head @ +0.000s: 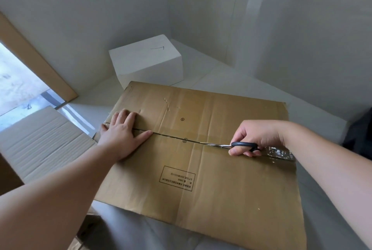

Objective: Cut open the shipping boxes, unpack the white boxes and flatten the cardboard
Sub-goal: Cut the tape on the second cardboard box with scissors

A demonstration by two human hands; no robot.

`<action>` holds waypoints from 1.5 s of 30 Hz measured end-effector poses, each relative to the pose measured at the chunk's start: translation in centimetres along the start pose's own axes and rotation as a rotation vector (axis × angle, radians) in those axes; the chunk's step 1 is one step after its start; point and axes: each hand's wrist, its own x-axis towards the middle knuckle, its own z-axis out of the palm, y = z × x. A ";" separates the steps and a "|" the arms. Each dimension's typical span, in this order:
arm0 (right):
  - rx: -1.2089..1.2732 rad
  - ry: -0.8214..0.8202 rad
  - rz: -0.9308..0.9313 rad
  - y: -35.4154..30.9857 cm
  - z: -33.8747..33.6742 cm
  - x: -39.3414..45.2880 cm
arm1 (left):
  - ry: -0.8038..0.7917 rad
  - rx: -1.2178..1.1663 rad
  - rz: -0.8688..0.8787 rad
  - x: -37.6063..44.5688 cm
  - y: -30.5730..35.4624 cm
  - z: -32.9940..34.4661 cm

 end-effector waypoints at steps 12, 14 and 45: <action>0.001 -0.022 -0.006 -0.7 0.2 1.0 | -0.064 -0.176 -0.383 1.2 -1.2 -0.7; -0.001 -0.021 0.010 -0.5 0.2 0.8 | -0.068 -0.171 -0.391 1.3 -0.8 -0.7; 0.109 0.115 0.129 5.8 -1.4 -5.8 | -0.031 -0.209 -0.132 1.6 12.9 0.3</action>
